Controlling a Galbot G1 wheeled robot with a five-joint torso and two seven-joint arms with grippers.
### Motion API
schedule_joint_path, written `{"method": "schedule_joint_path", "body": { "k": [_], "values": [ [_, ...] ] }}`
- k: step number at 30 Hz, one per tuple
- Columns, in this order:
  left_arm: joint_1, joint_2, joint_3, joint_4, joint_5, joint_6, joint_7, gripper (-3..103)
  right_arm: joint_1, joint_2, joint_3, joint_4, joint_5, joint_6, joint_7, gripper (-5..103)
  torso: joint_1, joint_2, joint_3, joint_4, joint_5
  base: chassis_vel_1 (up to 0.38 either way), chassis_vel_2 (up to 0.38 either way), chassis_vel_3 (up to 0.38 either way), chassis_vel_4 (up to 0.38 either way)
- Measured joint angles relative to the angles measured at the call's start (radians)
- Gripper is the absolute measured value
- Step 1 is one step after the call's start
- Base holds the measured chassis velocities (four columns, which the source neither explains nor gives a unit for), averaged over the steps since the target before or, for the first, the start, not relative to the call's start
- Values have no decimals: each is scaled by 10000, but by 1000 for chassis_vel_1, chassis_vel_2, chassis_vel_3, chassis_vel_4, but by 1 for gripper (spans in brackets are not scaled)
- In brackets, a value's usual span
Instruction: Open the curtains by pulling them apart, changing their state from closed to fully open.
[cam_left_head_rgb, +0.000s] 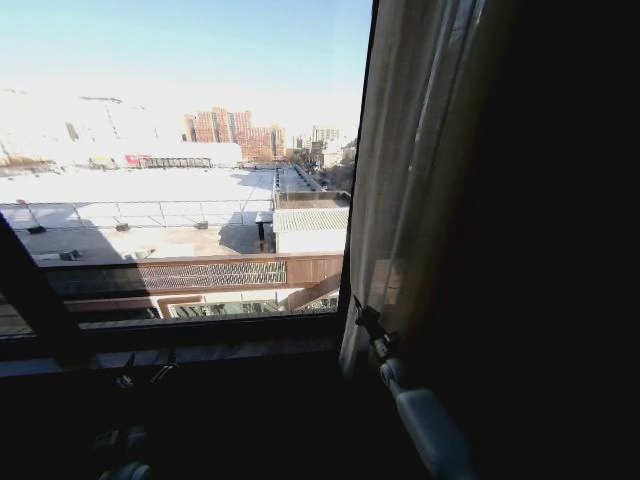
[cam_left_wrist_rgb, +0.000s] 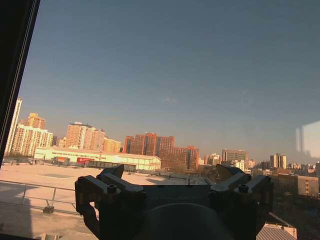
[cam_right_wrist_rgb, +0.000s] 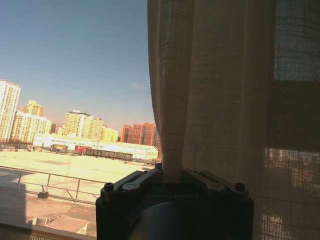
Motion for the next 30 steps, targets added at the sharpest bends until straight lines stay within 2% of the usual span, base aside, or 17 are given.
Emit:
{"method": "schedule_joint_path", "body": {
  "k": [8,17,24,26,30],
  "values": [
    [0,-1,0,0,0,0,0,100,-28,-49,56,-16,82,57,-70,0,0,0,0,-3,3,-212,-217,231,209],
    [0,-3,4,-1,0,0,1,100,-54,-65,85,-34,75,534,-290,0,-1,0,0,-6,3,-255,-263,263,280],
    [0,-3,4,-1,0,0,4,100,-99,-81,132,-51,-66,516,-292,0,-1,-1,0,-3,6,-67,-72,58,66],
    [0,-2,2,0,0,0,1,100,-67,-85,187,-127,-157,395,-88,0,1,0,0,6,-11,17,33,-8,-20],
    [0,1,-4,0,0,0,-1,100,116,-160,392,-389,-397,119,532,0,1,0,0,5,1,37,58,-43,-57]
  ]
}}
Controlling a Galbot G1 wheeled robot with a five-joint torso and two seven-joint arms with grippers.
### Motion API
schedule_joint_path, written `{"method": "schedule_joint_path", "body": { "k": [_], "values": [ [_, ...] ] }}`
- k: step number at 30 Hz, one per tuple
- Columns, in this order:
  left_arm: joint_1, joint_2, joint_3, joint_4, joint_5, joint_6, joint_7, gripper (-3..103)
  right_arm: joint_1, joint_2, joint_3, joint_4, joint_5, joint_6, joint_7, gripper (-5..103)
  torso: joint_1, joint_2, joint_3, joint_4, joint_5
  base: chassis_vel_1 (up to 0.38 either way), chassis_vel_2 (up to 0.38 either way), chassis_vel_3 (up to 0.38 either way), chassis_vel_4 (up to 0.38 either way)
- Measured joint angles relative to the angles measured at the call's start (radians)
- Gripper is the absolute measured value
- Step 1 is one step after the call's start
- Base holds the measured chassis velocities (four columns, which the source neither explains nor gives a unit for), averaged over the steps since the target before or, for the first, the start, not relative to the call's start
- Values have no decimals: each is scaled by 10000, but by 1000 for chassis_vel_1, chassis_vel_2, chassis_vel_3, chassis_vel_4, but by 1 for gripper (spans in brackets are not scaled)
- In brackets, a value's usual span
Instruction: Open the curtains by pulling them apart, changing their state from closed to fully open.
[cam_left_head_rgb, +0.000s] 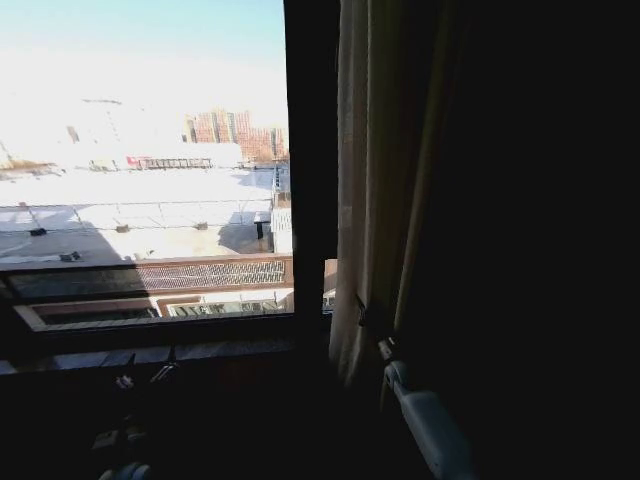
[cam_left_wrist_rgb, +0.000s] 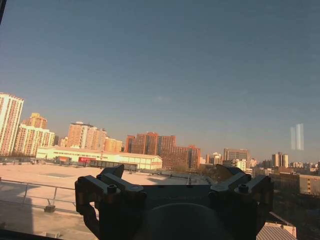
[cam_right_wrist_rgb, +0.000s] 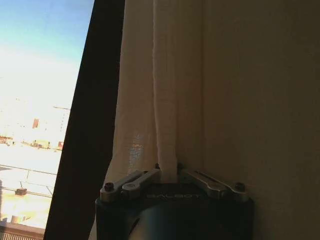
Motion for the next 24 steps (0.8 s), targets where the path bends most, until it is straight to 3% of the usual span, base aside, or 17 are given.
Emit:
{"method": "schedule_joint_path", "body": {
  "k": [6,15,17,22,24],
  "values": [
    [0,-2,3,-1,0,0,0,100,495,-413,478,-765,-131,-243,837,0,-1,-1,1,-10,5,0,0,0,0],
    [0,-2,4,-1,-1,0,1,100,740,-913,924,-1150,-217,-529,1606,0,-1,0,1,-5,-2,0,0,0,0],
    [0,-2,4,-1,0,0,1,100,714,-1068,1039,-1153,-309,-724,2217,0,-1,-1,1,-7,0,0,0,0,0],
    [0,-2,4,-1,-1,0,1,100,449,-1087,1002,-817,-320,-777,2311,0,-1,0,1,-7,0,0,0,0,0],
    [0,-2,4,-1,0,0,1,100,-8,-1106,805,-29,193,-1049,2060,0,-1,0,1,-6,-1,0,0,0,0]
  ]
}}
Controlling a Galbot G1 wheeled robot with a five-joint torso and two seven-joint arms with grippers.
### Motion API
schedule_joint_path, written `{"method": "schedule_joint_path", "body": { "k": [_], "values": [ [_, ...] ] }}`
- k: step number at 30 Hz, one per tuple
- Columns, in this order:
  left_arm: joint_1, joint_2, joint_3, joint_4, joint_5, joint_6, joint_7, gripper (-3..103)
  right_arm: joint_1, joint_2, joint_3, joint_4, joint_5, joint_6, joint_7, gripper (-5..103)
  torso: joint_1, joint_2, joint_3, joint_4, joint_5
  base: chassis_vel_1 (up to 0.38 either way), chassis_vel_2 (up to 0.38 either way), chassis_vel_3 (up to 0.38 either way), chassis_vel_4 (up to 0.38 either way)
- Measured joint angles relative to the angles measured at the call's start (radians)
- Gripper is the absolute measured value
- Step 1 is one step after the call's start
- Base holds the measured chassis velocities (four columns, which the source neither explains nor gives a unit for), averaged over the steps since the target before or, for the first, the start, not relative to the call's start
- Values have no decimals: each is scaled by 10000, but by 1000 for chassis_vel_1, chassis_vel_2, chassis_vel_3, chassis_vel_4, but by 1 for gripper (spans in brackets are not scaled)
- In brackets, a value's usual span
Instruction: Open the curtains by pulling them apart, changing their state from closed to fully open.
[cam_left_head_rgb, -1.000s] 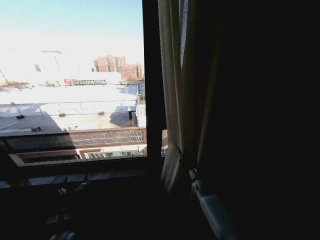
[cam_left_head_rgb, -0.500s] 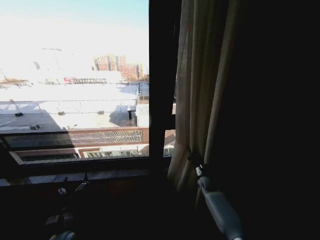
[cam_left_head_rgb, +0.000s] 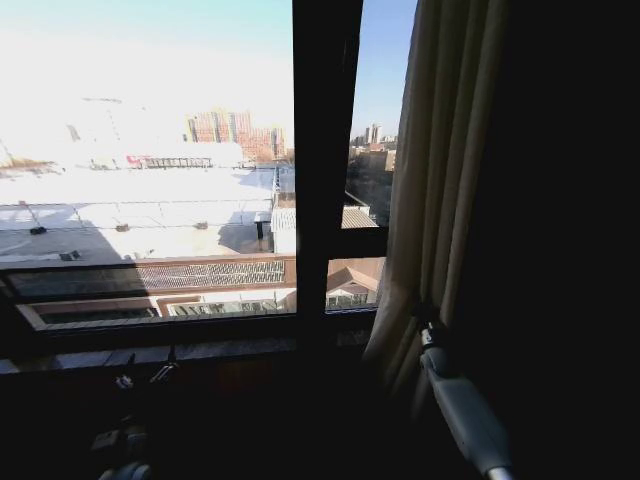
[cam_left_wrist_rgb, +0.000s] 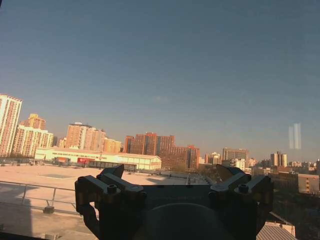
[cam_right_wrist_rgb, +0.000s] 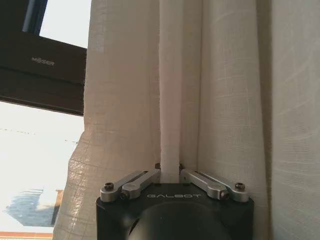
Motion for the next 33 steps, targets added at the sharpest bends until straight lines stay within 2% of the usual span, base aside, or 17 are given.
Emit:
{"method": "schedule_joint_path", "body": {
  "k": [2,3,4,6,7,8,9,11,15,17,21,23,26,30,33],
  "values": [
    [0,0,0,0,0,0,0,100,-442,-28,-170,719,520,-287,-460,-2,0,0,0,-1,0,0,0,0,0],
    [0,0,1,0,0,0,1,100,-755,-32,-308,1183,719,-359,-773,3,0,0,0,-1,3,0,0,0,0],
    [0,0,1,0,0,0,1,100,-755,-32,-308,1183,719,-359,-773,3,0,0,0,-1,3,0,0,0,0],
    [0,0,0,0,0,0,1,100,-1093,-34,-473,1712,785,-362,-1034,14,-1,0,0,-2,2,0,0,0,0],
    [1,0,1,0,0,0,1,100,-1203,-34,-540,1899,802,-365,-1075,14,-1,0,0,-2,0,0,0,0,0],
    [0,0,0,0,0,0,1,100,-1336,-33,-622,2125,844,-381,-1101,19,-1,0,0,0,0,0,0,0,0],
    [0,0,1,0,0,0,0,100,-1554,-30,-699,2457,862,-394,-1130,30,-1,0,0,2,-1,0,0,0,0],
    [0,0,0,0,0,0,0,100,-1669,-29,-717,2598,860,-395,-1137,30,0,0,0,1,-1,0,0,0,0],
    [0,-1,1,0,0,0,0,100,-2241,-28,-735,3274,806,-395,-1217,51,-1,0,0,-2,0,0,0,0,0],
    [0,-1,1,0,0,0,1,100,-2369,-28,-730,3444,794,-393,-1238,51,-1,0,0,-1,1,0,0,0,0],
    [0,0,1,0,0,0,0,100,-2888,-13,-655,4046,801,-356,-1330,73,0,0,-1,-2,0,0,0,0,0],
    [0,0,1,0,0,0,1,100,-3032,5,-632,4186,811,-339,-1353,73,-1,1,-1,-1,-1,0,0,0,0],
    [0,0,1,0,0,0,1,100,-3286,69,-548,4327,698,-251,-1485,90,-1,0,0,-1,1,0,0,0,0],
    [0,0,1,0,0,0,1,100,-3452,134,-488,4378,463,-136,-1611,98,-1,0,0,-1,1,0,0,0,0],
    [0,0,1,0,0,0,0,100,-3491,168,-478,4415,355,-103,-1626,100,-1,0,0,-1,0,0,0,0,0]
  ]
}}
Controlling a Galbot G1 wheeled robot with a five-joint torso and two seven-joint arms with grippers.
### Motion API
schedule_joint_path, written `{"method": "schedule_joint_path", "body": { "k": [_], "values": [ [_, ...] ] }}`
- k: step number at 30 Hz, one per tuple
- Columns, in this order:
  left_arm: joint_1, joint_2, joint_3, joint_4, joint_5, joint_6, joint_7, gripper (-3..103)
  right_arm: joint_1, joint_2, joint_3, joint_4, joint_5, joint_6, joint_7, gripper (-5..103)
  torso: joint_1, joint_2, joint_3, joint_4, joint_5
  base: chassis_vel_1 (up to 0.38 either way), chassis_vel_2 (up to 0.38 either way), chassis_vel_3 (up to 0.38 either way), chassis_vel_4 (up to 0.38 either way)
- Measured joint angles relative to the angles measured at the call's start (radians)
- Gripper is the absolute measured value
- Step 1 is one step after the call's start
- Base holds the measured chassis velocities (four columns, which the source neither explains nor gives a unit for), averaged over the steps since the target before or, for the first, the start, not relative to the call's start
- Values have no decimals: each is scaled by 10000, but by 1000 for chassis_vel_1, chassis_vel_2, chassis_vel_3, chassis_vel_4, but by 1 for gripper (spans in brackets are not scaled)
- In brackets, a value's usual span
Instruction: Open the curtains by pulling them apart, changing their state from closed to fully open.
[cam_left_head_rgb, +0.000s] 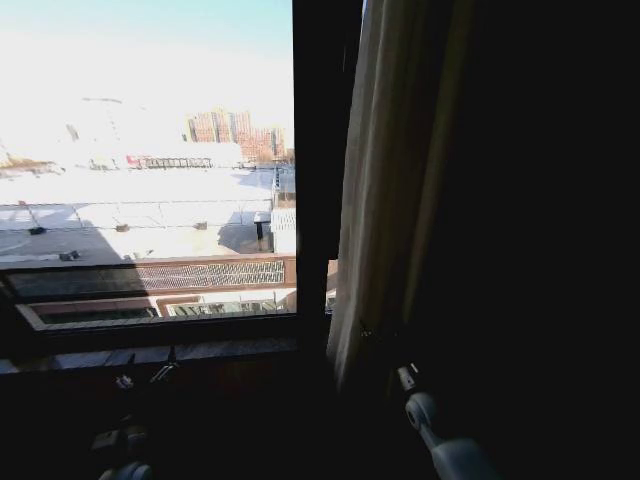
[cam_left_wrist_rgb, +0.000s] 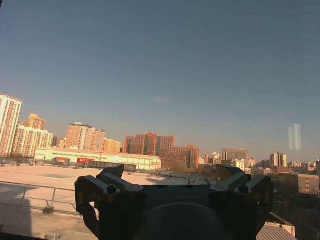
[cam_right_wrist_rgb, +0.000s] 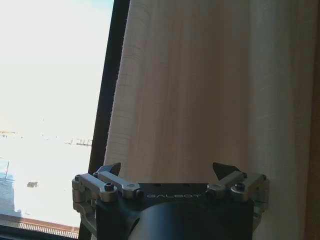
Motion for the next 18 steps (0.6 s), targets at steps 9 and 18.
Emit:
{"method": "schedule_joint_path", "body": {
  "k": [9,18],
  "values": [
    [0,0,0,-1,0,0,0,100,-51,12,-19,166,-48,25,-15,100,0,0,0,-1,1,25,29,-25,-21],
    [0,0,0,-1,0,0,0,100,-247,74,-69,375,-130,29,-49,100,0,0,1,0,-2,177,165,-168,-171]
  ]
}}
